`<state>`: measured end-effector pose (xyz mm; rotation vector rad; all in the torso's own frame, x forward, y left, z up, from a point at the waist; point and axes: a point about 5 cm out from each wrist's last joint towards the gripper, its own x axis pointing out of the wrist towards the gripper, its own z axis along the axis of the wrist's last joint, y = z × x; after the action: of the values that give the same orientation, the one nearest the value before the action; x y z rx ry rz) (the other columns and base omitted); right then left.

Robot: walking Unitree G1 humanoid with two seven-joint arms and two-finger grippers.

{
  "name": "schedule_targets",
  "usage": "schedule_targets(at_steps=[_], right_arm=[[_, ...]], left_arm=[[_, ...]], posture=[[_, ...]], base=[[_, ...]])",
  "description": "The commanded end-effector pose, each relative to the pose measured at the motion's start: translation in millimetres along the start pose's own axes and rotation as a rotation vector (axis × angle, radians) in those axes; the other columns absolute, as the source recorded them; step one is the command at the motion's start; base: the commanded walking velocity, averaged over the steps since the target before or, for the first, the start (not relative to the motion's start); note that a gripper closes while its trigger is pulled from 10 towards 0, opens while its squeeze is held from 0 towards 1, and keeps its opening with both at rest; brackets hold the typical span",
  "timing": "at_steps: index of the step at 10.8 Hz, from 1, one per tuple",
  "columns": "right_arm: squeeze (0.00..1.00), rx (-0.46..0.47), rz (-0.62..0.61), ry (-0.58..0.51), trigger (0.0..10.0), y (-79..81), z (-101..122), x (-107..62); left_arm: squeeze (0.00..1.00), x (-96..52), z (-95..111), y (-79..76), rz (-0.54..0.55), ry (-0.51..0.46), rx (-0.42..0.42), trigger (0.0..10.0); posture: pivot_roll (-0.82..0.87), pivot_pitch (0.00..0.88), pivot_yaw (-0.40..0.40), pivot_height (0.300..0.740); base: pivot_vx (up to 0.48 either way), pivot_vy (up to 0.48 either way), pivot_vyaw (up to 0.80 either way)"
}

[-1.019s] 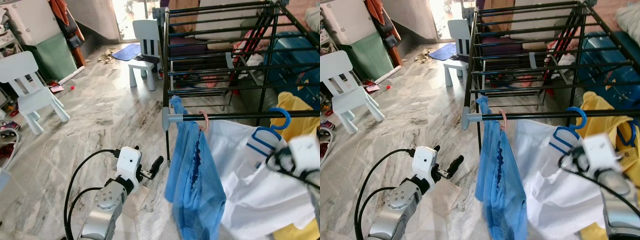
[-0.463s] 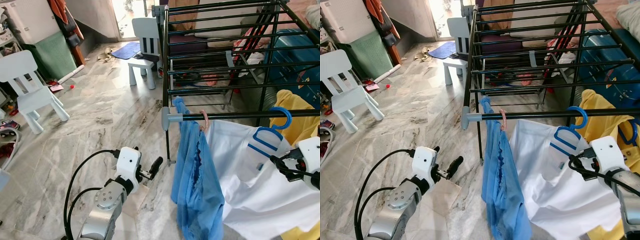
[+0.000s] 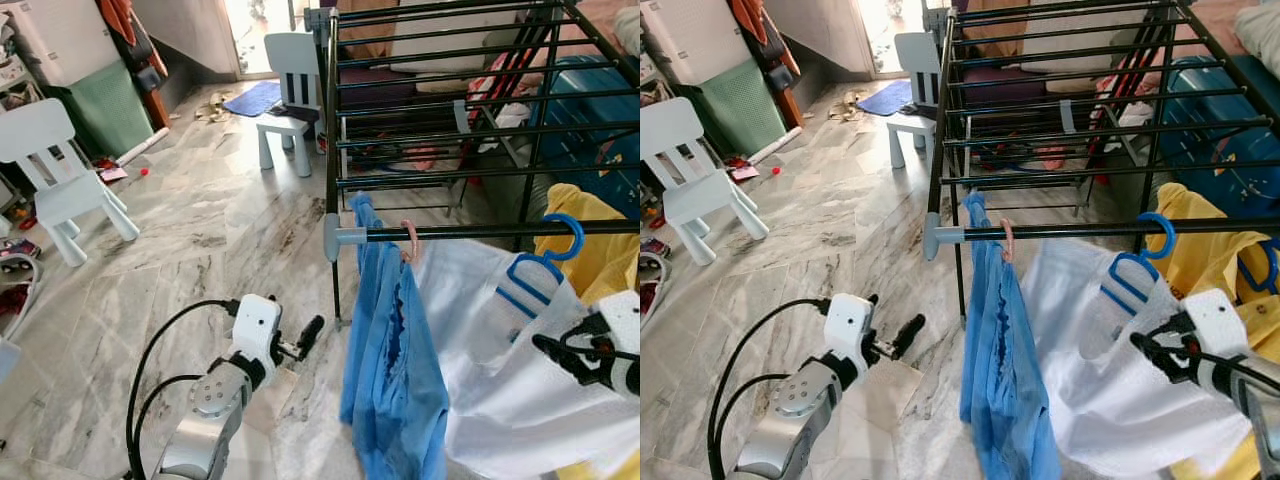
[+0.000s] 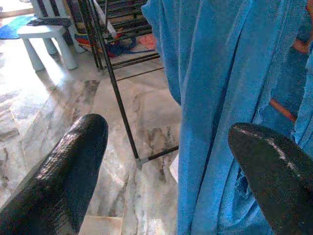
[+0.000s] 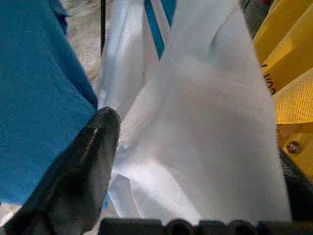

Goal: Hang hanger

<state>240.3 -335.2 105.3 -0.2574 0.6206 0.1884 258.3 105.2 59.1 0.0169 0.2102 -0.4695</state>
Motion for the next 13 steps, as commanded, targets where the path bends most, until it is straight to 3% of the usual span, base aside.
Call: schedule_targets(at_steps=[1,9,13], right_arm=[[0.00,-0.021,0.006,-0.005,0.0,-0.2,4.7,-1.9],[0.00,0.002,-0.098,-0.089,0.0,-3.4,13.9,6.2],[0.00,-0.003,-0.090,-0.169,0.0,9.2,29.4,14.9]], left_arm=[[0.00,-0.7,-1.5,6.5,0.011,0.021,0.011,10.0],[0.00,2.7,-2.0,6.4,0.006,0.033,0.022,10.0],[0.00,4.7,-3.6,4.9,0.027,0.028,0.011,10.0]], posture=[[-0.16,0.040,0.103,0.740],[-0.17,0.045,0.096,0.740],[-0.17,0.042,0.078,0.740]], base=[[0.000,0.000,0.00],[0.000,0.000,0.00],[0.000,0.000,0.00]])
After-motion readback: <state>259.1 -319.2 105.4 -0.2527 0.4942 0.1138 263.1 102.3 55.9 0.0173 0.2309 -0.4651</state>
